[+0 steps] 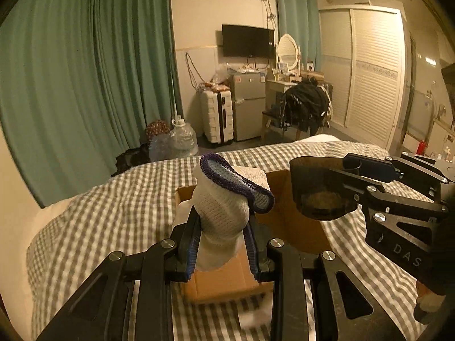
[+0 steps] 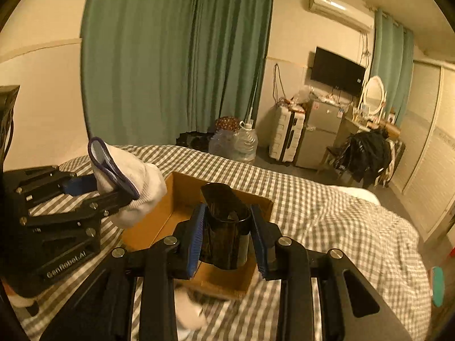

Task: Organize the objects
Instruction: 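Carry the sock and black cup into the box and open both tools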

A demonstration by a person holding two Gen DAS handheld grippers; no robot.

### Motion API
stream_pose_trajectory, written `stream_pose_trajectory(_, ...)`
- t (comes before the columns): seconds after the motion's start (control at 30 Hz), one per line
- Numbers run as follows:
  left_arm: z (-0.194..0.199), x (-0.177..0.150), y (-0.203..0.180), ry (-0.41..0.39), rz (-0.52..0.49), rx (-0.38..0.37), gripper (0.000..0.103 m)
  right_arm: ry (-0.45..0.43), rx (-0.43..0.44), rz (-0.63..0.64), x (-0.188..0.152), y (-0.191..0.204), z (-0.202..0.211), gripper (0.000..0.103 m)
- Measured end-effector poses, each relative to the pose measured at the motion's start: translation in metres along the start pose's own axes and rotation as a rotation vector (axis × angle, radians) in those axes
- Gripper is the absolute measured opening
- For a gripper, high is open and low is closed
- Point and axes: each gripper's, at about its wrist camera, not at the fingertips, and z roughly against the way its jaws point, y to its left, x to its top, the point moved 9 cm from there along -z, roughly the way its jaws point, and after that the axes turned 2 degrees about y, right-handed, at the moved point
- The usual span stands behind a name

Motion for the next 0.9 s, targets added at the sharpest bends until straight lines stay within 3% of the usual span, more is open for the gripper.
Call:
stream_pose_trajectory(0.23,-0.085,-0.016,0.004,0.080,-0.017,-0.008,0.029,0.083,0.041,-0.059,-0.009,-0.020,-0.090,0.031)
stream_pose_trajectory(0.37,-0.111,-0.036,0.002,0.127,-0.017,-0.021,0.029,0.145,0.060,-0.072,-0.031,-0.023,-0.133,0.031)
stream_pose_trajectory(0.5,-0.121,-0.049,-0.006,0.165,-0.018,-0.044,0.031,0.186,0.057,-0.085,-0.051,-0.025,-0.149,0.031)
stream_pose_trajectory(0.57,-0.116,-0.053,-0.012,0.178,-0.028,-0.067,0.043,0.194,0.045,-0.091,-0.053,-0.028,-0.148,0.031)
stream_pose_trajectory(0.6,-0.112,-0.054,-0.012,0.175,-0.031,-0.069,0.058,0.183,0.042,-0.098,-0.051,-0.030,-0.146,0.035)
stream_pose_trajectory(0.63,-0.105,-0.053,-0.013,0.160,-0.033,-0.059,0.070,0.168,0.037,-0.107,-0.048,-0.032,-0.141,0.052)
stream_pose_trajectory(0.67,-0.096,-0.050,-0.013,0.139,-0.036,-0.045,0.073,0.149,0.032,-0.122,-0.044,-0.036,-0.133,0.064)
stream_pose_trajectory(0.7,-0.090,-0.049,-0.014,0.128,-0.039,-0.038,0.078,0.138,0.030,-0.130,-0.043,-0.036,-0.126,0.065)
stream_pose_trajectory(0.9,-0.036,-0.046,0.001,0.123,0.012,-0.008,0.080,0.078,0.017,-0.124,-0.022,-0.034,-0.066,0.065)
